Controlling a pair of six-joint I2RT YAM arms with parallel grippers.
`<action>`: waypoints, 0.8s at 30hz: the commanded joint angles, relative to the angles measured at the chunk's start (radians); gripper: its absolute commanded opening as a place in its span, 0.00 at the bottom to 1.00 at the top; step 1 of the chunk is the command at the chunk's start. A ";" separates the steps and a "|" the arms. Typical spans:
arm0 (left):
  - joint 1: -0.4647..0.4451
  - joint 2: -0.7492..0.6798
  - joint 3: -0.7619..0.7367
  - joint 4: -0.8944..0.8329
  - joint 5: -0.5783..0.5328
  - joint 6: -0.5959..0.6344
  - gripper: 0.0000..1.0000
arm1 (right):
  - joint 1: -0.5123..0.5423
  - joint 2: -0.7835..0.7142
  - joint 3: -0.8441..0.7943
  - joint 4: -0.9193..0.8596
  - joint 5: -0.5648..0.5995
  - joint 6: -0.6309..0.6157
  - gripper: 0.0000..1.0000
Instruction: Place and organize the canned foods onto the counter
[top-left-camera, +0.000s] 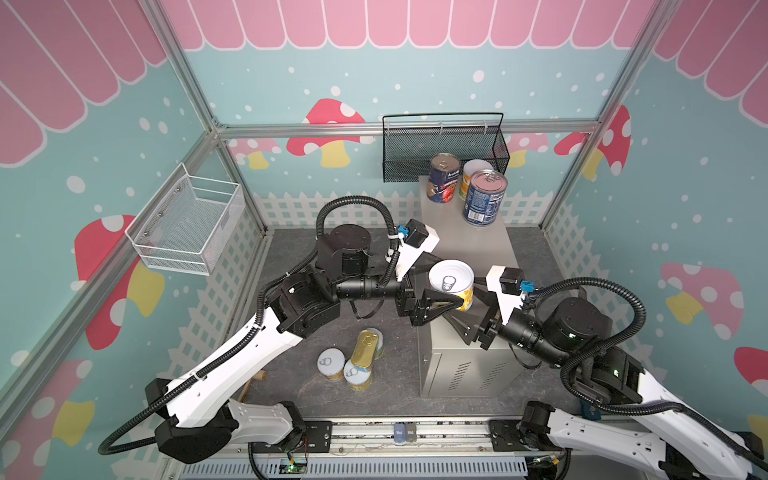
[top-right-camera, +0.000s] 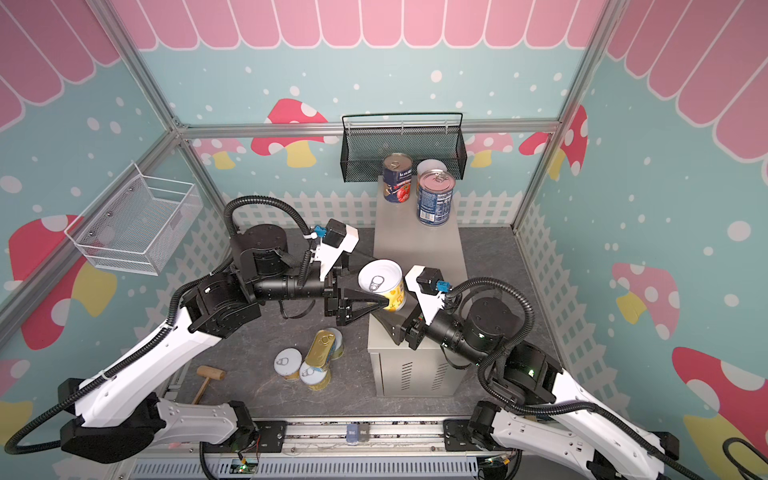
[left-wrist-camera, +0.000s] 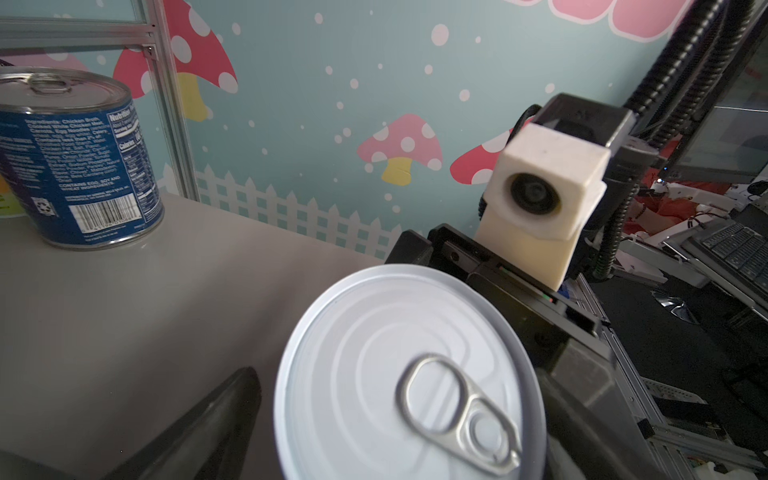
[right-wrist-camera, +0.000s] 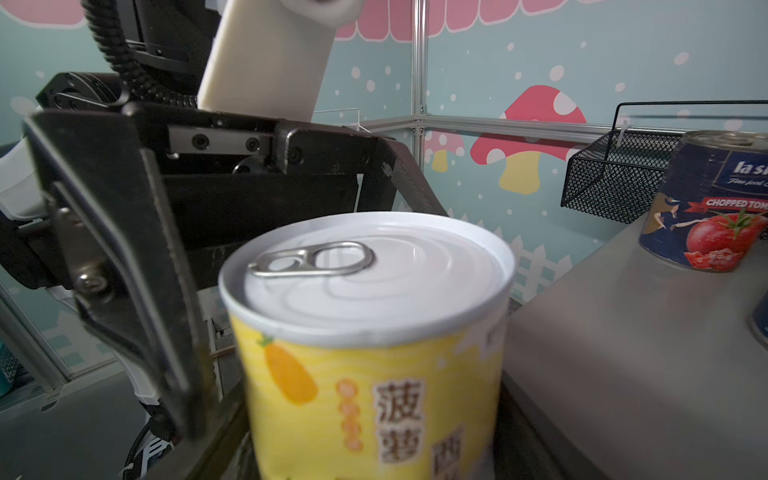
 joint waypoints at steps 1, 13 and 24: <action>-0.006 -0.005 0.021 0.034 -0.001 0.013 0.97 | 0.001 -0.013 0.025 0.101 -0.013 -0.011 0.58; -0.008 0.033 0.042 0.052 0.033 -0.001 0.81 | 0.000 -0.017 0.015 0.101 -0.018 -0.005 0.62; -0.009 0.050 0.037 0.099 -0.005 -0.017 0.52 | 0.001 -0.027 -0.007 0.077 0.051 -0.001 0.85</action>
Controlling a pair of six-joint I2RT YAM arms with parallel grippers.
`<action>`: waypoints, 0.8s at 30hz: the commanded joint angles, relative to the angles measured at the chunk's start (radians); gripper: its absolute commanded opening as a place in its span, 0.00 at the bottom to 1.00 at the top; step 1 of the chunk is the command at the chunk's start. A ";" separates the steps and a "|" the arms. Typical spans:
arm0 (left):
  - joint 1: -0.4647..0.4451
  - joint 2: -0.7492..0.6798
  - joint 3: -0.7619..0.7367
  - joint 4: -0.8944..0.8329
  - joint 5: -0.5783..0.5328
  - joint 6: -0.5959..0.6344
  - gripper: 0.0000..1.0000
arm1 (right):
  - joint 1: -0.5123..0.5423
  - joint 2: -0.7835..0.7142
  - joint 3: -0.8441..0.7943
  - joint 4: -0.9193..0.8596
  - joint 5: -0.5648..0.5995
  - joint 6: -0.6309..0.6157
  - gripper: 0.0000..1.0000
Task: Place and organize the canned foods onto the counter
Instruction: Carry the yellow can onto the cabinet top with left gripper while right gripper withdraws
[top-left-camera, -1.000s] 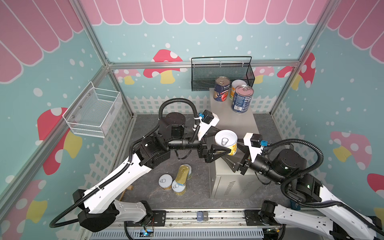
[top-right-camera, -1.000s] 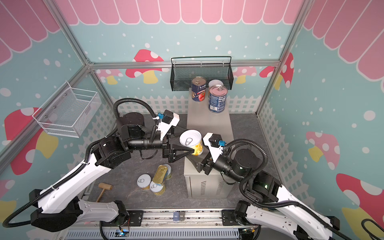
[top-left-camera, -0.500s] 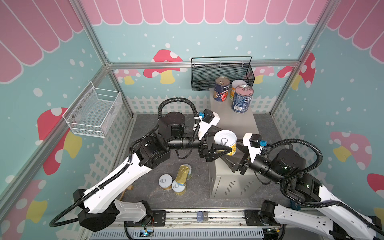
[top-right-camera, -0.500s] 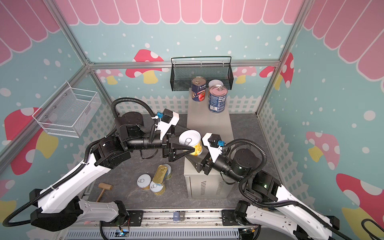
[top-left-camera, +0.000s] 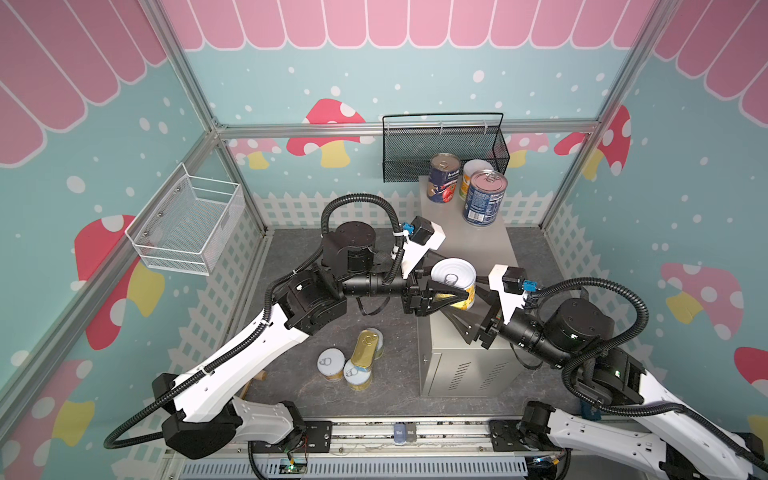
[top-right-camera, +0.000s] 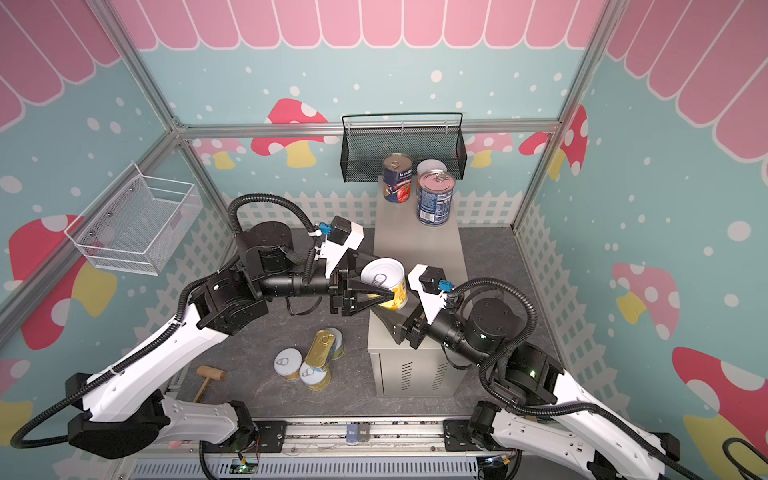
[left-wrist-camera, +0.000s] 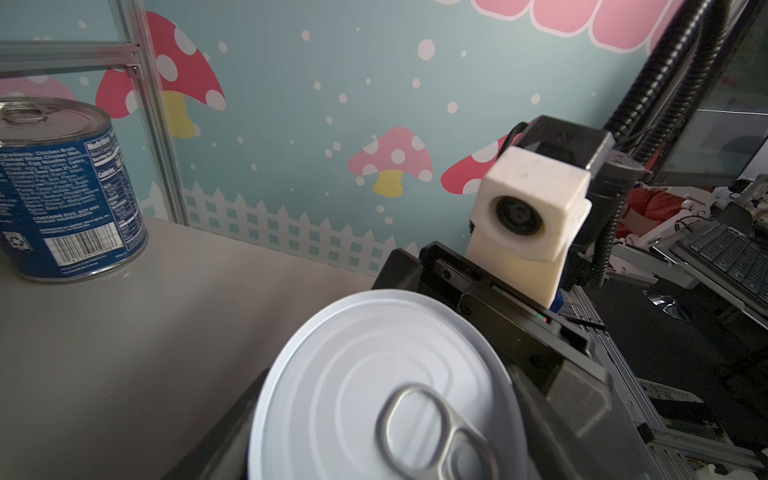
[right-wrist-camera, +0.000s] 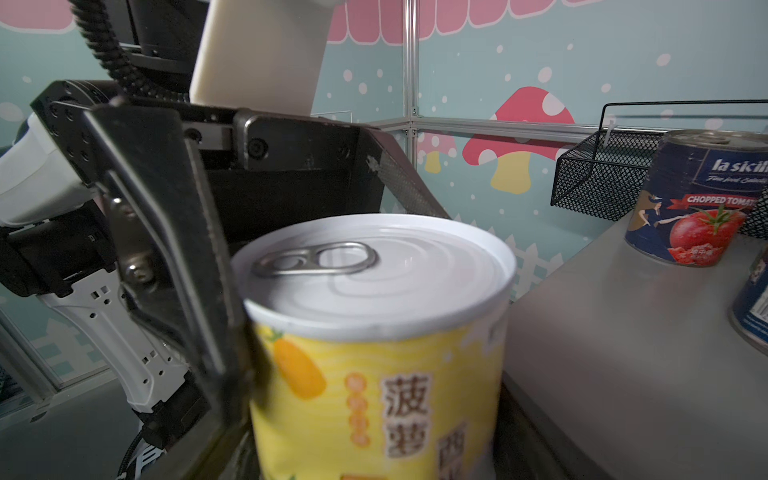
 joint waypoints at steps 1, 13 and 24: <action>-0.003 0.016 0.024 0.048 -0.030 -0.010 0.51 | 0.001 -0.021 -0.004 0.064 0.032 -0.007 0.89; -0.003 0.063 0.080 0.038 -0.260 0.024 0.51 | 0.001 -0.049 0.218 -0.389 0.398 0.015 0.99; 0.001 0.204 0.207 0.002 -0.505 0.145 0.51 | 0.001 -0.031 0.354 -0.656 0.565 0.068 0.99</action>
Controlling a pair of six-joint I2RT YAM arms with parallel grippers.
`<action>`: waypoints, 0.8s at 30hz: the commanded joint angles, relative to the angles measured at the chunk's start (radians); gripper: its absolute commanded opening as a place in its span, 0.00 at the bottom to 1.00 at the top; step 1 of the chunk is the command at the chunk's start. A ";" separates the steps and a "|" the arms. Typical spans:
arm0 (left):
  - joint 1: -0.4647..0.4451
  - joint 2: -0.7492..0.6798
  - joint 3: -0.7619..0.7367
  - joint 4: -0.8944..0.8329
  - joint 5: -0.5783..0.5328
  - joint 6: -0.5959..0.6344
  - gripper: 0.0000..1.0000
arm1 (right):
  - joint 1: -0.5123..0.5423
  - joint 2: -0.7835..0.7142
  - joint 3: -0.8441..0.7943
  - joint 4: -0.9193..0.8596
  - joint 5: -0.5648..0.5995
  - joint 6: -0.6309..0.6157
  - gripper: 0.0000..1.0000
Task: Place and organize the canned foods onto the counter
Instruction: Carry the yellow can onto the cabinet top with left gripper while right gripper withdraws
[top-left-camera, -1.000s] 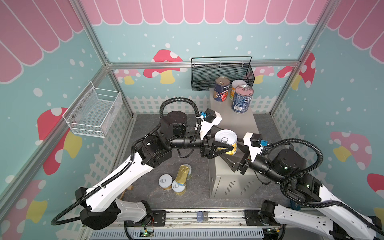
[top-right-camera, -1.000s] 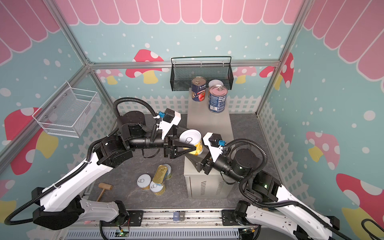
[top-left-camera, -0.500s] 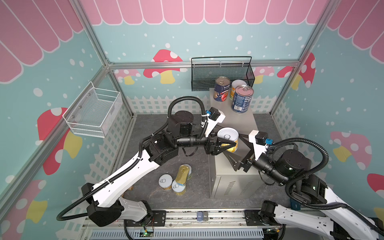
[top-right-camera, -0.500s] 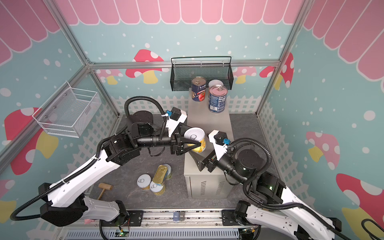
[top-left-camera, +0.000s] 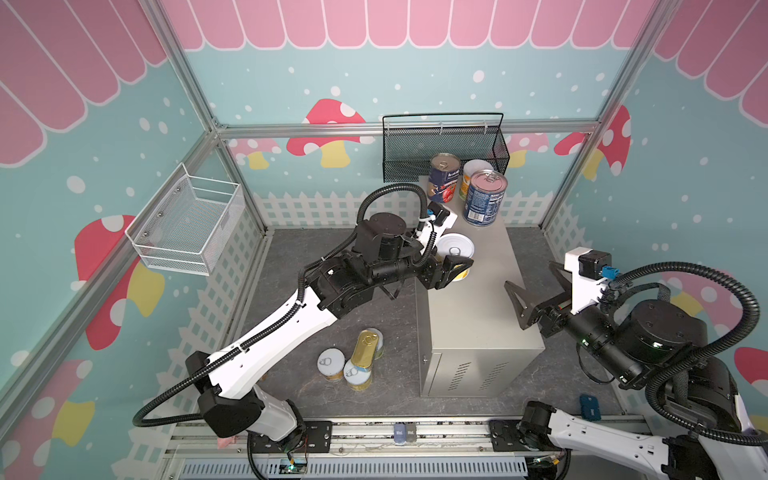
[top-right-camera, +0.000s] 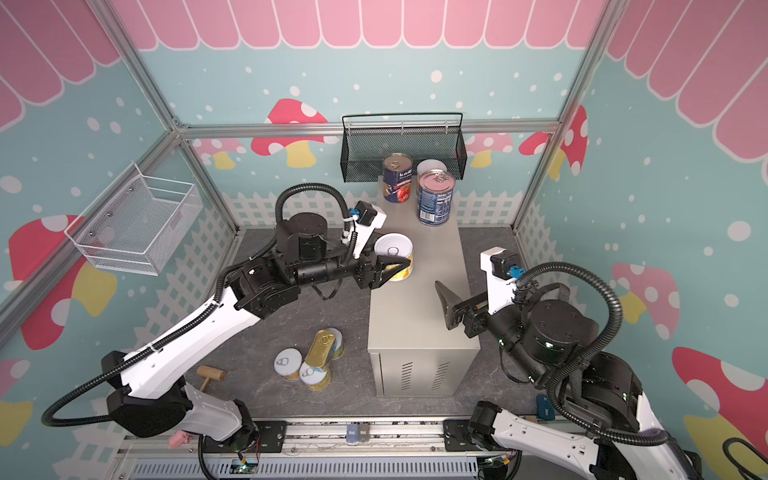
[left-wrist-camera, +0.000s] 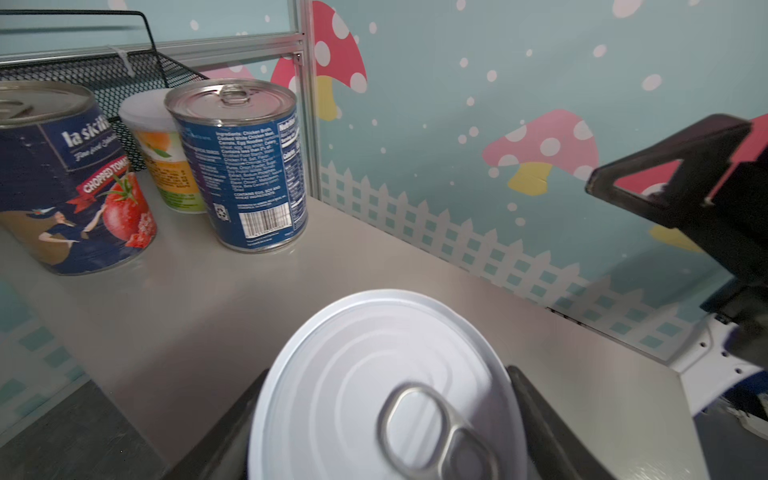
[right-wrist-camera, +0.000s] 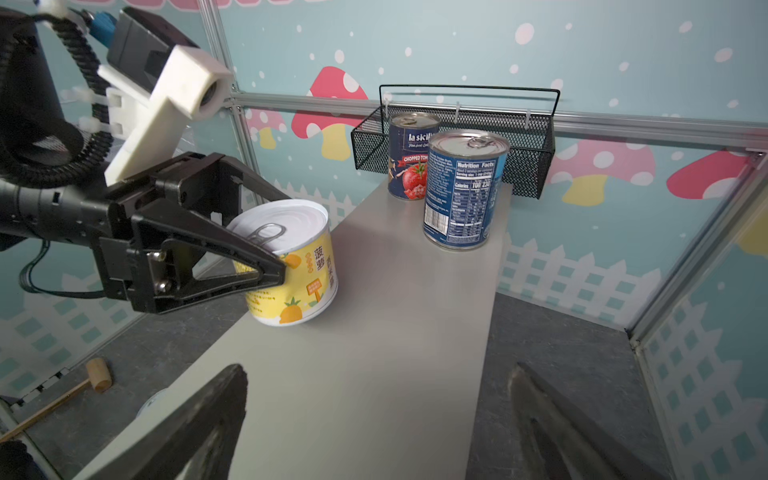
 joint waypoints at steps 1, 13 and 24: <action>0.006 0.037 0.086 0.036 -0.108 0.069 0.50 | 0.001 -0.006 -0.005 -0.077 0.048 0.024 0.99; 0.132 0.186 0.204 0.027 0.008 0.033 0.51 | 0.001 0.002 -0.031 -0.065 0.019 -0.012 0.99; 0.187 0.256 0.232 0.056 0.086 0.011 0.59 | 0.001 -0.003 -0.049 -0.044 0.003 -0.027 0.99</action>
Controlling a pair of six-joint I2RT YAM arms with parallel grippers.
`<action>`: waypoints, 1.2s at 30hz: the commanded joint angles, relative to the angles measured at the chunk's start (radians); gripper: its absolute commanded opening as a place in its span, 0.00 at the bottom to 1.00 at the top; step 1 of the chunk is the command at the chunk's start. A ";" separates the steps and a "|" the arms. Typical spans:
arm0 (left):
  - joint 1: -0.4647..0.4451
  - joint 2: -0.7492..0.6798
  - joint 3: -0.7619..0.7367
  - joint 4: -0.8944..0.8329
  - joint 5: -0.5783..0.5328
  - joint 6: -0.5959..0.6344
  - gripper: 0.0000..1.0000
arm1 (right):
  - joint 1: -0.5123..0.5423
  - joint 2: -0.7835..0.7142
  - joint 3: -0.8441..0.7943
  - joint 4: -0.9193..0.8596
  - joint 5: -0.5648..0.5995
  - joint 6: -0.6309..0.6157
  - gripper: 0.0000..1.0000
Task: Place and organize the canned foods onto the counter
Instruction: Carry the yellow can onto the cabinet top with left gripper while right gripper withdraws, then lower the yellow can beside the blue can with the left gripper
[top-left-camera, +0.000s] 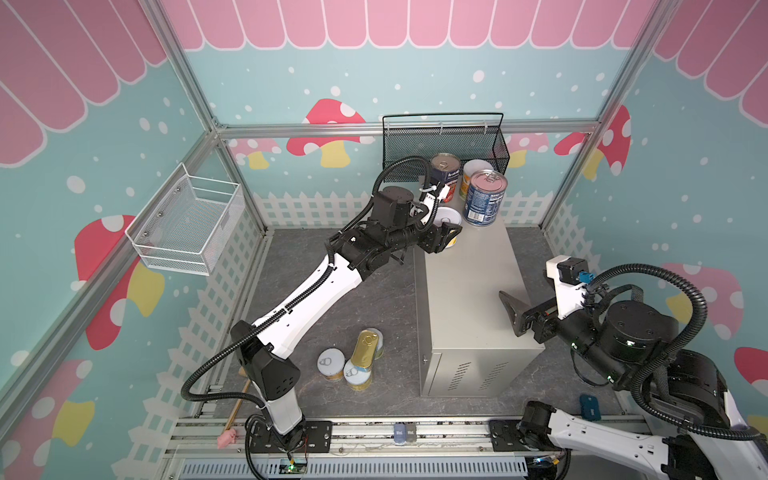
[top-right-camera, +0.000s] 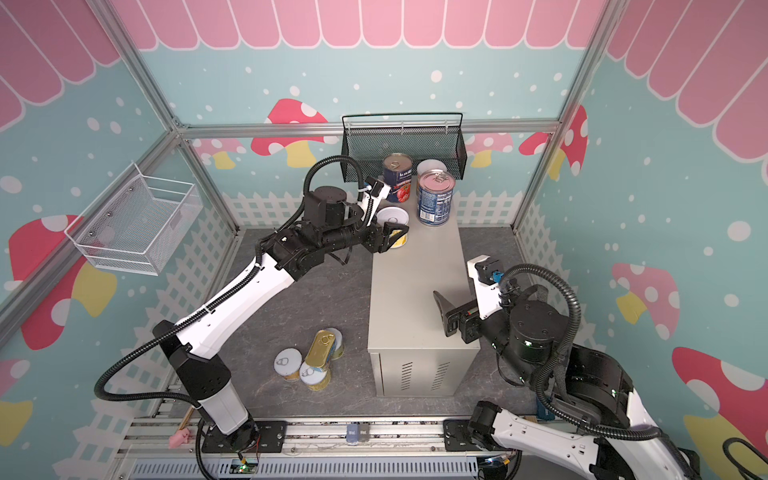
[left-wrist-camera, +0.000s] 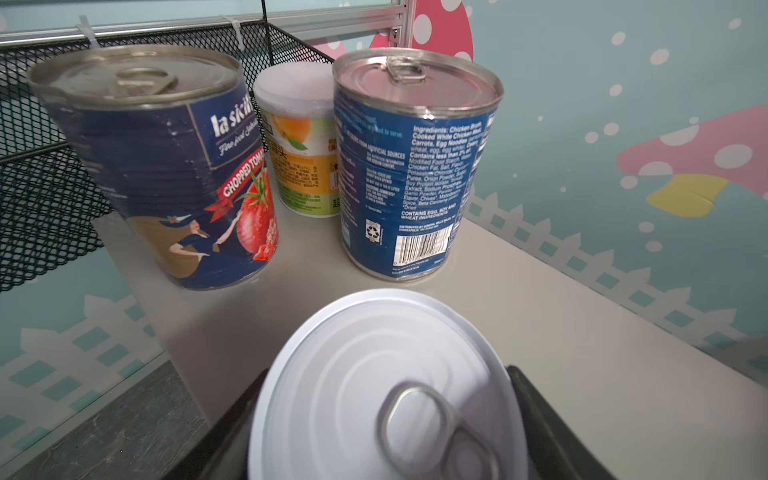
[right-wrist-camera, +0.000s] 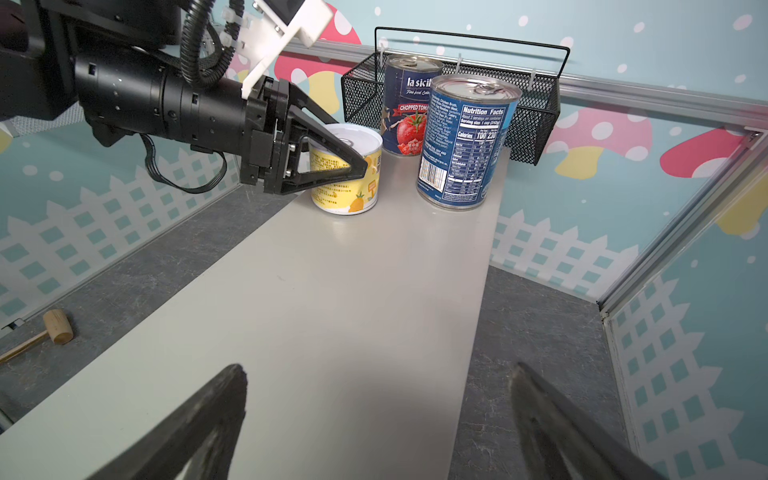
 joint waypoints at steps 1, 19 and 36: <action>0.010 0.014 0.040 0.053 0.059 0.000 0.62 | 0.001 -0.002 -0.008 0.019 -0.003 -0.015 0.99; 0.032 -0.114 -0.230 0.191 0.096 -0.035 0.98 | 0.000 0.020 -0.115 0.137 -0.013 -0.030 0.99; 0.074 -0.099 -0.312 0.303 0.169 -0.039 0.84 | 0.001 -0.023 -0.167 0.179 -0.018 -0.013 0.99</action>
